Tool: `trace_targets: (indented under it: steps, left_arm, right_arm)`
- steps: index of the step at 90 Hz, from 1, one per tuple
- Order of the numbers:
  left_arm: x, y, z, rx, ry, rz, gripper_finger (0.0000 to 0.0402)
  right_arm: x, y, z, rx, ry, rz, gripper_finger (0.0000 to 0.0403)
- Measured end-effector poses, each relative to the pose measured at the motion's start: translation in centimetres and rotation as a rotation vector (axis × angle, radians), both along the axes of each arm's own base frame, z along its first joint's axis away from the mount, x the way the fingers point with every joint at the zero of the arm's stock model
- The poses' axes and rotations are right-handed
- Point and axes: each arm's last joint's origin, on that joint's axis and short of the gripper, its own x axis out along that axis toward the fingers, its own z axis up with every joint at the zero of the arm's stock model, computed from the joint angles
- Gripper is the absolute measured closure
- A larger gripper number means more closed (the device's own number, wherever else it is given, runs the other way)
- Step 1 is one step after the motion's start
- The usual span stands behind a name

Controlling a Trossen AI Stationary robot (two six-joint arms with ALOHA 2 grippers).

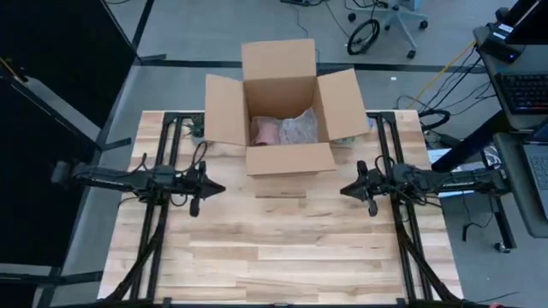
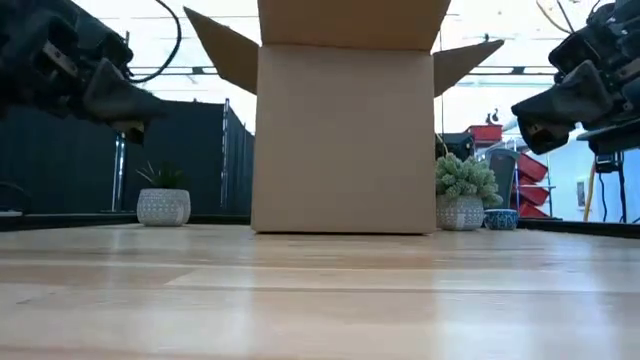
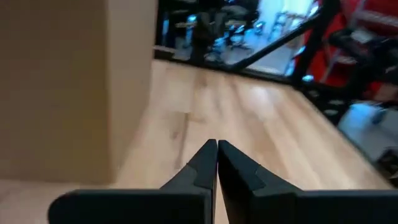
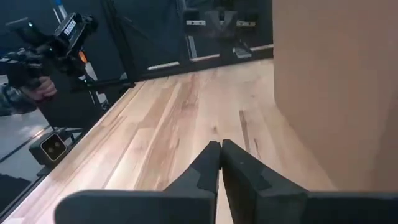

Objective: Wrap mug
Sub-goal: Return to Home Position

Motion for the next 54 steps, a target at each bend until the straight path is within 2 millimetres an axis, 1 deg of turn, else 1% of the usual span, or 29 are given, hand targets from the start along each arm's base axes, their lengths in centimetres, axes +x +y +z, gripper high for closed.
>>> trace_targets:
  steps: [10,25,31,54]
  left_arm:
    - [-0.7,0.0,0.3,0.026,-0.035,0.001,0.0402]
    - [-1.9,0.1,0.7,0.019,-0.092,0.000,0.0402]
    - [-2.2,0.1,1.2,0.025,-0.148,-0.004,0.0402]
    - [-2.2,0.2,1.0,0.017,-0.131,0.010,0.0402]
  right_arm:
    - [0.0,0.0,0.0,-0.025,-0.005,0.003,0.0401]
    - [0.0,0.0,0.0,-0.053,-0.010,0.005,0.0401]
    - [0.0,0.0,0.0,-0.053,-0.010,0.005,0.0401]
    - [0.0,0.0,0.0,-0.084,-0.010,0.010,0.0401]
